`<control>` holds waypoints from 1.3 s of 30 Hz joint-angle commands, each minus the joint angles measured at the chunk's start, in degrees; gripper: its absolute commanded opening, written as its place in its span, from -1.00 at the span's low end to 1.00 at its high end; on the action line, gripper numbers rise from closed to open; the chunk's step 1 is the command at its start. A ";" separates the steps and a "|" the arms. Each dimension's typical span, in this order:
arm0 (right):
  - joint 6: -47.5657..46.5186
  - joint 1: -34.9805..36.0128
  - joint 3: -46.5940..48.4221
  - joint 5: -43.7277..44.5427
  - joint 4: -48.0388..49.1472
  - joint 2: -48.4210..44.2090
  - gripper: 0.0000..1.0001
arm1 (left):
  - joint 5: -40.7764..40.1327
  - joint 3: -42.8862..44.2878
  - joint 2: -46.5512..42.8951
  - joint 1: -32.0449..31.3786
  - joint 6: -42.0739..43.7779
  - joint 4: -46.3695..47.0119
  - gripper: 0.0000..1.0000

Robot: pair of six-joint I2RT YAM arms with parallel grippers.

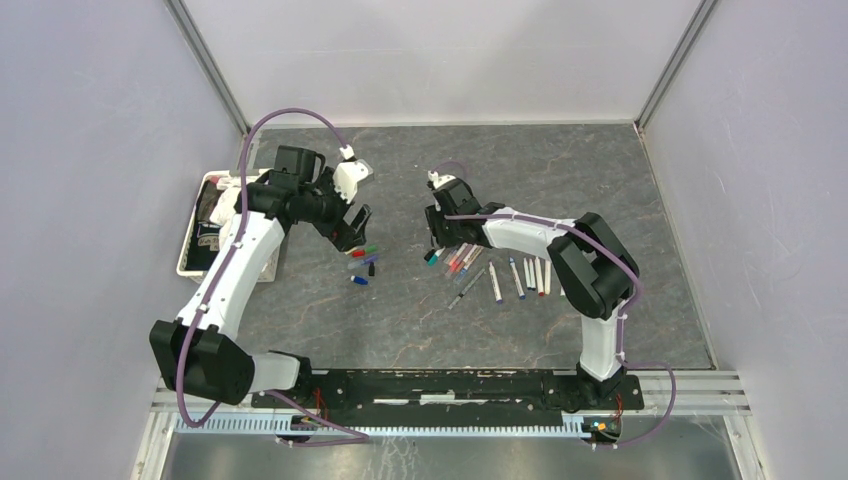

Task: Open the pen caps
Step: Pick up the pen from the center of the board.

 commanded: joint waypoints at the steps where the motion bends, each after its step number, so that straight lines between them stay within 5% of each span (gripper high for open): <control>1: 0.62 1.03 3.10 0.48 -1.57 0.77 -0.10 | 2.47 -0.23 -1.42 0.29 1.91 -0.93 1.00; 12: 0.28 2.37 9.46 0.94 -3.71 1.24 -0.15 | 2.94 -0.59 -1.35 0.27 2.06 -1.25 1.00; 27: 1.91 1.64 1.14 0.97 0.02 1.66 -0.16 | 2.22 -1.38 -1.88 0.29 2.75 -1.56 1.00; 39: 2.22 1.25 3.16 3.59 -1.03 4.14 -0.12 | 2.56 -1.12 -1.57 0.25 2.61 -1.67 1.00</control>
